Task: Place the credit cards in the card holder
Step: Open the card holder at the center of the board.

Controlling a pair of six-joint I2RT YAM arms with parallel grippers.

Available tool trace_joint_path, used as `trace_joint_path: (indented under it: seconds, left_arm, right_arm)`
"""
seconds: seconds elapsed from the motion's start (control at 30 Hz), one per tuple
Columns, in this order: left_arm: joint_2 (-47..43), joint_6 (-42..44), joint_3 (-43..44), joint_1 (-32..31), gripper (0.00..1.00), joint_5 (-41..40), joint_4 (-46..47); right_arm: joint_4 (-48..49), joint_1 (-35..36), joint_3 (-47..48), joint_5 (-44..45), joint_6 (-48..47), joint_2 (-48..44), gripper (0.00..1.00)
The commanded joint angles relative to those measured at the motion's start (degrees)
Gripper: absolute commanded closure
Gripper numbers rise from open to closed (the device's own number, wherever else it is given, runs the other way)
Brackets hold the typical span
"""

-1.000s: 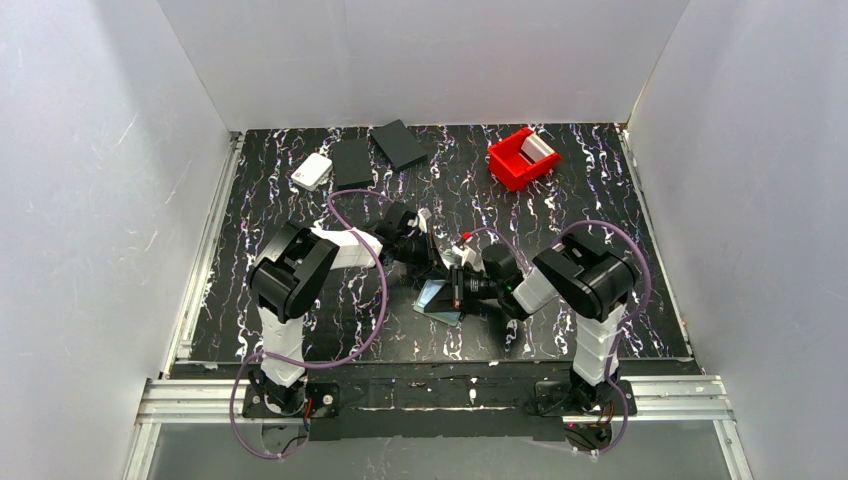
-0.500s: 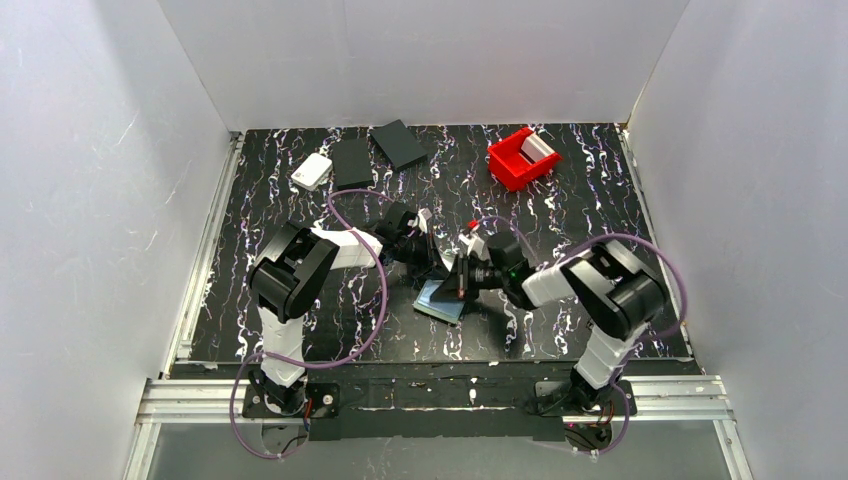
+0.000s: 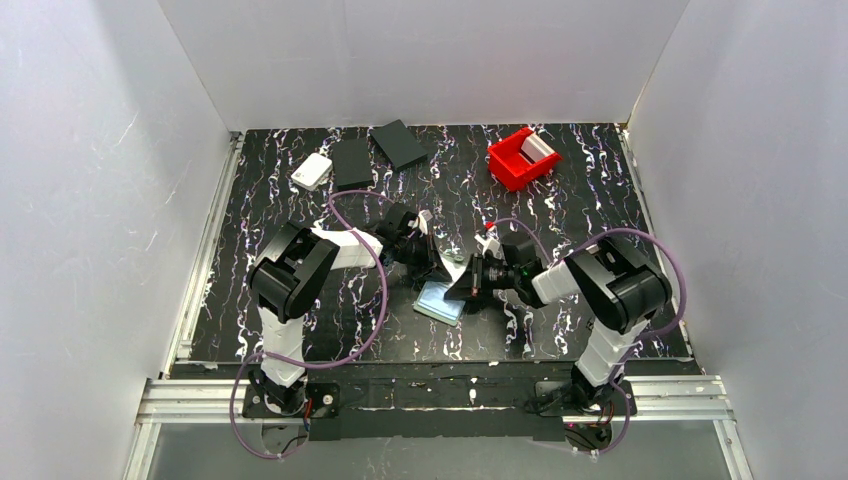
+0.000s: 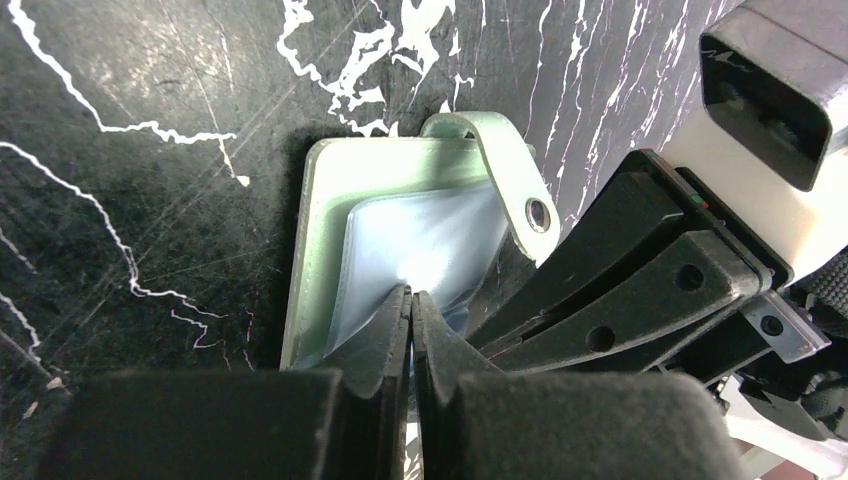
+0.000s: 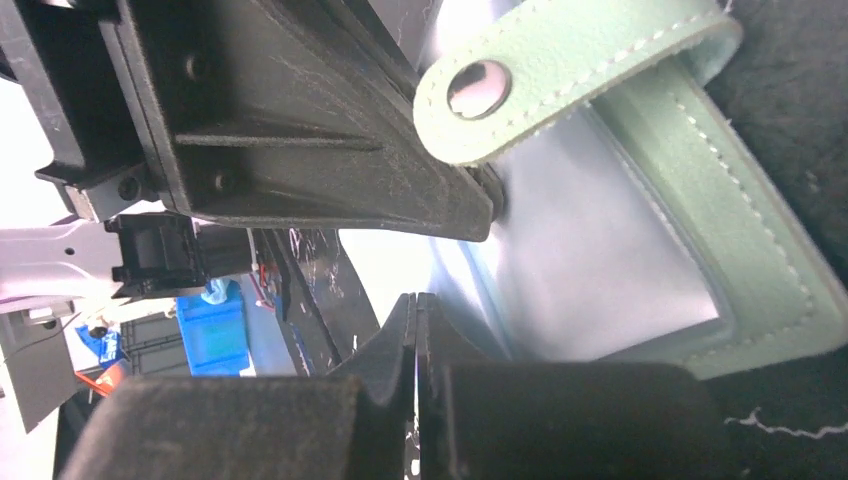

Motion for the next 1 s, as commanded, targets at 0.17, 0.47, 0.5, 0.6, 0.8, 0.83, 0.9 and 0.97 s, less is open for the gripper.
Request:
trace_joint_path:
  seconds: [0.17,0.47,0.5,0.6,0.8,0.83,0.9,0.97]
  left_arm:
    - [0.2,2.5,-1.5,-0.4,1.00,-2.7,-6.4]
    - [-5.0,4.5,1.2,-0.3,0.87,-2.5,-12.6]
    - [-6.2,4.9,1.5,-0.2,0.84,-2.7,-13.6]
    - [-9.5,6.0,2.1,0.2,0.77,-3.0,-16.2]
    - [-16.6,7.2,-0.9,1.4,0.68,-2.7,-18.4]
    - [-18.4,7.2,-1.8,1.5,0.67,-2.7,-18.6]
    - [-21.2,7.4,-3.7,1.7,0.63,-2.7,-19.0]
    - [-24.0,7.6,-5.9,1.8,0.60,-2.8,-19.5]
  right_arm:
    - [12.3,0.2,-4.4,-2.1,4.0,6.7,0.99]
    - [-8.2,0.1,1.9,1.4,-3.7,-5.1,0.99]
    - [-10.4,0.1,2.5,1.9,-4.7,-6.5,0.99]
    - [-16.9,0.1,4.1,3.0,-7.6,-9.5,0.88]
    - [-30.2,0.2,5.1,6.7,-15.1,-15.2,0.75]
    - [-31.7,0.2,4.7,7.5,-16.3,-16.1,0.72]
    - [-33.5,0.1,3.7,8.3,-17.7,-17.5,0.67]
    - [-33.4,0.1,2.2,8.8,-18.0,-18.2,0.62]
